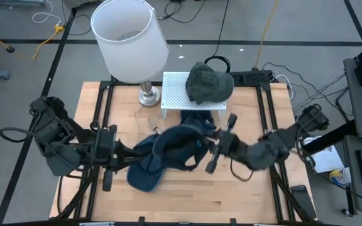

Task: Pick & Place hat
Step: Put the top right blue cap on the shelf

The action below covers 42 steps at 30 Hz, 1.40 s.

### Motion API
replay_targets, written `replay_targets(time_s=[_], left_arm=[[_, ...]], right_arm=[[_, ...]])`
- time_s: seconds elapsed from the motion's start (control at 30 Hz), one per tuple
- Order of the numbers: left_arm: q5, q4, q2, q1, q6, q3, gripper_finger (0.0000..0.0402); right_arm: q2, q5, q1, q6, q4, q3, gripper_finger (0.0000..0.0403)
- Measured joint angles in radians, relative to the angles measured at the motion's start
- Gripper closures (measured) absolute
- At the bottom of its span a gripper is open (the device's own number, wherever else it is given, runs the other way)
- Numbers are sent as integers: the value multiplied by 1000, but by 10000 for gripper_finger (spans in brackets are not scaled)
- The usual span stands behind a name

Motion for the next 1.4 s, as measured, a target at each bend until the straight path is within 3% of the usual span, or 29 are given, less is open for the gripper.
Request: replay_targets(time_s=[0.33,0.67,0.93,1.2,1.4], left_arm=[[120,-128,2,35,-130,0,323],[127,-113,41,92,-128,0,209],[159,-38,95,120,-110,0,167],[165,-14,111,153,-141,0,179],[153,-8,114,182,-182,0,238]], right_arm=[[31,32,66,96,-41,0,402],[55,30,30,95,-48,-21,402],[55,30,9,97,-16,-80,402],[53,-1,10,83,31,-80,402],[53,-17,14,66,52,-80,402]])
